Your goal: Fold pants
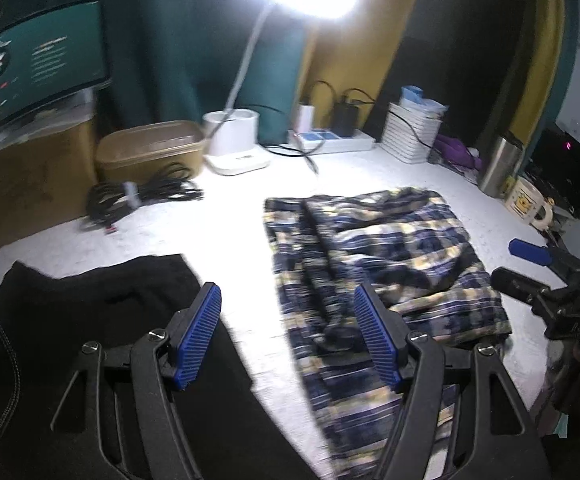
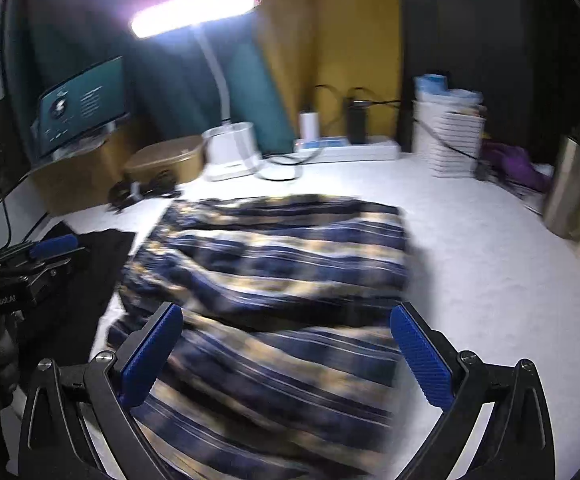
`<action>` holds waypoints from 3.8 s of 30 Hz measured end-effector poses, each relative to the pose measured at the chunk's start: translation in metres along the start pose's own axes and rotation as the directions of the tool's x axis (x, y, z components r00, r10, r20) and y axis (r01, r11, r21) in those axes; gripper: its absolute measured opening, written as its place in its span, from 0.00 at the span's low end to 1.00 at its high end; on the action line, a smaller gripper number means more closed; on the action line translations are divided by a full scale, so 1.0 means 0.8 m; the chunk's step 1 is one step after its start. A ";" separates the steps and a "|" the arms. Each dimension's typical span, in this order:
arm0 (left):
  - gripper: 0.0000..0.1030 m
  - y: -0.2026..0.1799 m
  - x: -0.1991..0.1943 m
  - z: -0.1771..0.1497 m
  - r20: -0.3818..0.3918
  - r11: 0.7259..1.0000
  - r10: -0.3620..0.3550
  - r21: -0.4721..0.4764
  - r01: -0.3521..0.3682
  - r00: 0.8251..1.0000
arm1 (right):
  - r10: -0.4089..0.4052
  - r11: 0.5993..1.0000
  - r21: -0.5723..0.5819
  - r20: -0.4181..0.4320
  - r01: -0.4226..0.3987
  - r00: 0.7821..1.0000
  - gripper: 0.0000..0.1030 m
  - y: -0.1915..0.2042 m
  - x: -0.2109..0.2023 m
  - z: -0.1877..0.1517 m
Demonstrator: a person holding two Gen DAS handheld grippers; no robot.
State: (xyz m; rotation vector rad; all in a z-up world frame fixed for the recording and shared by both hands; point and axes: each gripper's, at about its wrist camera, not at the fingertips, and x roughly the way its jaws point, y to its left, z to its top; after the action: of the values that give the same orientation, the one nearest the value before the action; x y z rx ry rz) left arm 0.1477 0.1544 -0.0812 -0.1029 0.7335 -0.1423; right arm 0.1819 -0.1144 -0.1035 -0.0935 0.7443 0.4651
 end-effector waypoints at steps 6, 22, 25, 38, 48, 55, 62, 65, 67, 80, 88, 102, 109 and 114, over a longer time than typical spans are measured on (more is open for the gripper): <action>0.67 -0.045 0.013 0.010 -0.018 0.998 -0.024 0.055 0.025 1.000 | -0.087 0.995 0.044 0.027 0.086 0.996 1.00 -0.052 -0.033 -0.015; 0.67 -0.107 0.011 0.031 -0.015 0.988 -0.035 0.151 0.037 0.999 | -0.223 0.969 0.135 0.117 0.207 0.968 1.00 -0.131 -0.093 -0.016; 0.67 -0.109 0.007 0.038 0.007 0.987 -0.039 0.157 0.037 0.999 | -0.242 0.965 0.136 0.143 0.223 0.960 1.00 -0.134 -0.105 -0.008; 0.67 -0.084 0.034 0.053 -0.002 0.990 -0.049 0.136 0.049 0.999 | -0.302 0.949 0.142 0.156 0.281 0.941 1.00 -0.138 -0.109 0.019; 0.67 -0.048 0.087 0.052 -0.066 0.993 -0.059 0.095 0.065 0.996 | -0.320 0.940 0.147 0.078 0.307 0.944 1.00 -0.145 -0.062 0.029; 0.67 -0.020 0.118 0.045 -0.127 0.996 -0.067 0.049 0.074 0.990 | -0.232 0.953 0.199 -0.005 0.228 0.973 1.00 -0.151 -0.009 0.019; 0.67 -0.012 0.128 0.044 -0.137 0.992 -0.112 0.048 0.119 0.984 | -0.127 0.969 0.203 -0.066 0.138 0.990 0.91 -0.145 0.047 0.011; 0.67 -0.011 0.131 0.053 -0.128 0.991 -0.114 0.060 0.122 0.985 | -0.099 0.976 0.189 -0.066 0.110 0.993 0.85 -0.139 0.066 0.019; 0.62 -0.009 0.135 0.057 -0.119 0.990 -0.112 0.067 0.121 0.986 | -0.084 0.979 0.180 -0.066 0.095 0.994 0.80 -0.137 0.075 0.024; 0.24 -0.006 0.146 0.068 -0.114 0.989 -0.110 0.084 0.120 0.987 | 0.018 0.988 0.152 -0.088 -0.005 0.996 0.57 -0.134 0.134 0.050; 0.32 -0.003 0.173 0.066 -0.209 0.991 -0.074 0.089 0.095 0.975 | 0.056 0.983 0.182 -0.131 -0.031 0.990 0.57 -0.135 0.153 0.043; 0.25 -0.005 0.170 0.053 -0.174 0.994 -0.098 0.021 0.103 0.980 | 0.092 0.991 0.108 -0.115 -0.079 0.989 0.06 -0.106 0.131 0.040; 0.19 -0.028 0.147 0.055 -0.149 0.991 -0.128 0.025 0.133 0.981 | -0.005 0.993 0.114 -0.091 0.015 0.996 0.00 -0.125 0.079 0.028; 0.19 -0.026 0.147 0.053 -0.130 0.994 -0.109 0.009 0.111 0.986 | -0.019 0.982 0.186 -0.071 0.032 0.997 0.00 -0.156 0.037 0.010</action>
State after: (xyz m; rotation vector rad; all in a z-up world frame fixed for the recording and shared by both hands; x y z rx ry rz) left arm 0.2605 0.1165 -0.1247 -0.1195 0.8559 -0.2625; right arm 0.2606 -0.2132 -0.1277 0.0570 0.8508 0.3667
